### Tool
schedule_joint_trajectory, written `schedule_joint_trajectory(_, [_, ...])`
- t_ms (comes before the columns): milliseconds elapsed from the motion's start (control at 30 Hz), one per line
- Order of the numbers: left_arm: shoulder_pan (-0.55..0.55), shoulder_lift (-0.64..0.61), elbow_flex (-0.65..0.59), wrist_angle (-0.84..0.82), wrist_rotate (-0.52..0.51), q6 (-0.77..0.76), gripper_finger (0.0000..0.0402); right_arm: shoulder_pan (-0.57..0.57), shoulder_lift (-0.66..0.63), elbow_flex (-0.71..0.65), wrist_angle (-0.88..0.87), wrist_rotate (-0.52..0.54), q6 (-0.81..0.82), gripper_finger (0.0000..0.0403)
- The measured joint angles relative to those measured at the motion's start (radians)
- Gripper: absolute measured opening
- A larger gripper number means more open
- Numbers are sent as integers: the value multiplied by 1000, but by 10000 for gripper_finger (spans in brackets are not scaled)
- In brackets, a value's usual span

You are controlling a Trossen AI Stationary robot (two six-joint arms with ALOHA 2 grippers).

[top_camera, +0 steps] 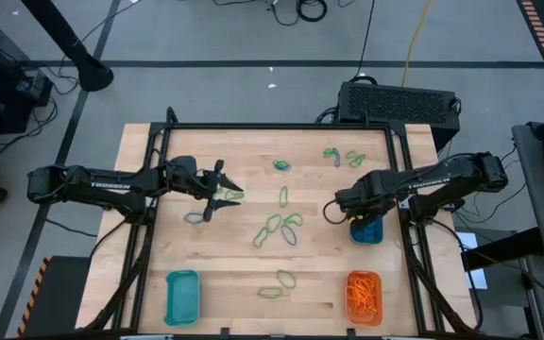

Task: Sort rubber bands into baskets
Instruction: Put the blue rubber band into the dark blue bin

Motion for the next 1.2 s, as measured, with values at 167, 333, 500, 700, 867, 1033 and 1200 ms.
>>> schedule_joint_trajectory(167, [0, 0, 0, 0, 0, -2, 199, -11, 0, 0, 33, -8, 44, 136])
schedule_joint_trajectory(333, [0, 0, 0, -1, 0, -26, 199, -11, 0, 0, 89, -34, 20, 135])
schedule_joint_trajectory(500, [0, 0, 0, -6, 0, -26, 199, -23, 0, 0, 123, -15, 5, 135])
schedule_joint_trajectory(700, [0, 0, 0, -14, 1, -27, 199, -52, 0, 0, 174, 142, -10, 135])
schedule_joint_trajectory(867, [0, 0, 0, -16, 1, -27, 199, -88, 0, 0, 179, 260, 8, 135])
schedule_joint_trajectory(1033, [0, 0, 0, -17, 1, -27, 199, -111, 0, 0, 256, 254, -56, 135])
schedule_joint_trajectory(1200, [0, 0, 1, -35, 0, -26, 199, -106, 0, 0, 546, 130, -283, 135])
